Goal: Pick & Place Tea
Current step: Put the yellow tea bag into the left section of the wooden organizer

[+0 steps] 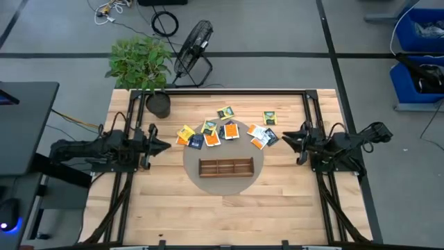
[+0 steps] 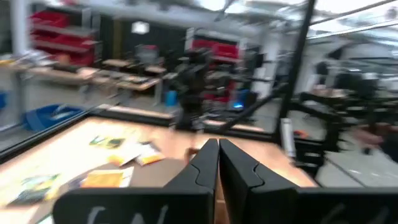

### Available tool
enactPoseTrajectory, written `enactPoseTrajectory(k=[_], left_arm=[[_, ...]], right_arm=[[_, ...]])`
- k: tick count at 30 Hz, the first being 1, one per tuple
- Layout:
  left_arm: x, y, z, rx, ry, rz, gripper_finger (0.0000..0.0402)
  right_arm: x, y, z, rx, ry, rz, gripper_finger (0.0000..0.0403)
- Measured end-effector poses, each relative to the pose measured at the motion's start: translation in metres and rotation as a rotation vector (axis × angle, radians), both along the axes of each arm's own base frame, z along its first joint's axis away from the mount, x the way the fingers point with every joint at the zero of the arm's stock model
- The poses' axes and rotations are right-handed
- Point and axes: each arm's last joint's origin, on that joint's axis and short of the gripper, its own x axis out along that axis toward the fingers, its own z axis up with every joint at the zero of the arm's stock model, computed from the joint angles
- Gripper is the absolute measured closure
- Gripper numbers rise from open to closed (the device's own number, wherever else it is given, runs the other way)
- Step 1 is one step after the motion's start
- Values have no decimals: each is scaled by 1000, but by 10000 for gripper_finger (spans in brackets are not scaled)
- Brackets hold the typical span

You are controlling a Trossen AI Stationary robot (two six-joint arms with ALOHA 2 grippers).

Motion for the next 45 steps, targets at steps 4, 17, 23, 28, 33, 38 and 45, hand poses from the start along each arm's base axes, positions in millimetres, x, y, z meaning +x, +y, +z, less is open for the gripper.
enactPoseTrajectory(k=[4,17,23,28,33,38,45], left_arm=[[-7,4,18,-26,36,140,383],[7,4,52,79,169,159,344],[21,4,65,116,230,158,261],[30,4,65,120,272,156,204],[34,4,62,126,302,154,175],[34,4,62,127,300,154,168],[34,4,62,124,300,154,168]], right_arm=[[-8,-4,28,-25,-16,-32,264],[17,-2,91,-30,263,-203,228],[31,-8,119,43,452,-334,228],[46,-18,129,155,602,-435,225],[75,-37,130,225,772,-465,194],[104,-64,120,285,924,-458,149],[123,-110,86,465,1063,-659,124]])
